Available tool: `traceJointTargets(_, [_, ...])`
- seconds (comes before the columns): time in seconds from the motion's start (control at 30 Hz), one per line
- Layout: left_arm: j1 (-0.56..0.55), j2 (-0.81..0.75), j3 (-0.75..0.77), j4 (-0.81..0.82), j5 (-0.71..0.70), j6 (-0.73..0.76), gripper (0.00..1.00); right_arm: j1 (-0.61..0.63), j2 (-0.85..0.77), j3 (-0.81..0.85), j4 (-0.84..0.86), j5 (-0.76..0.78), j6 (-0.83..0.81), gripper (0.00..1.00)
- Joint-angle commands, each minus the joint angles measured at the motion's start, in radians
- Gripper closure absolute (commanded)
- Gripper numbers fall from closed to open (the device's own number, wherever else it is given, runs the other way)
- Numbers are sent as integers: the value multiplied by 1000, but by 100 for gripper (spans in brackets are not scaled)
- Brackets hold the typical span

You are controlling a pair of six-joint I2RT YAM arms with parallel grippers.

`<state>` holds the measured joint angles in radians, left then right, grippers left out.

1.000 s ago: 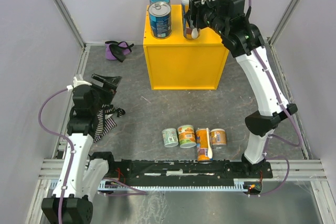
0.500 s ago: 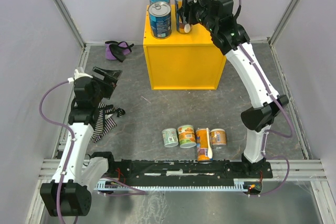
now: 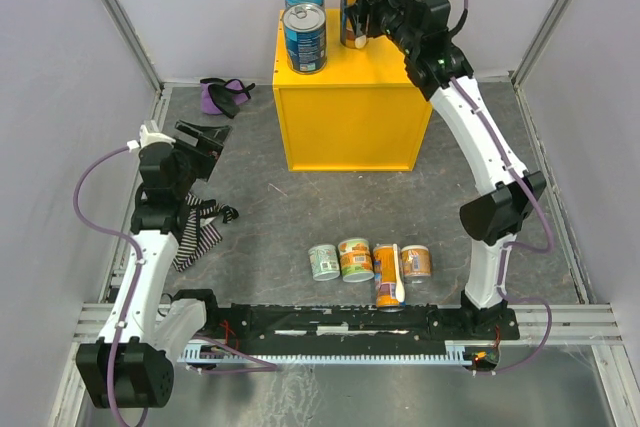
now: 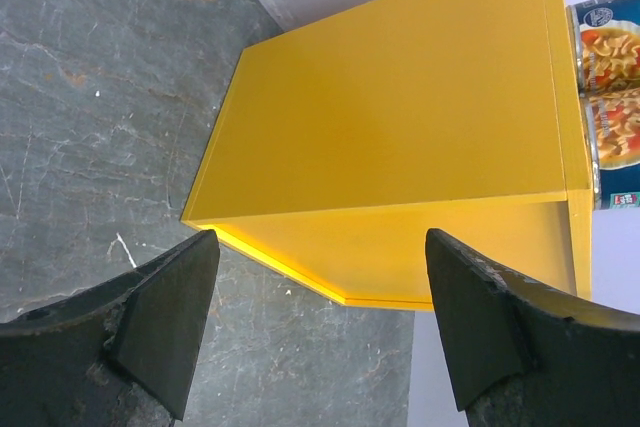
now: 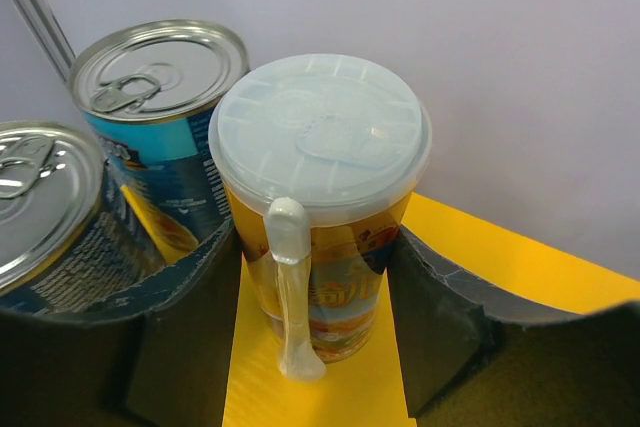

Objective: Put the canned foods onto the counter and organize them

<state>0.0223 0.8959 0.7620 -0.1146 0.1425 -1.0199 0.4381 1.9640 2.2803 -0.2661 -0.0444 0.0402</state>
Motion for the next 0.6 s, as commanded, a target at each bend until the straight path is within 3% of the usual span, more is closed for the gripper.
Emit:
traceJointTargets(0.0, [6,13,-6,108,25,42,11,-48,6,36,186,-84,36,98])
traceJointTargets(0.33, [5,38,-6,146,19,28,12,-62,102,183,94,-231,76,98])
traceJointTargets(0.57, [5,36,-9,156,18,20,12,-60,100,192,55,-266,59,98])
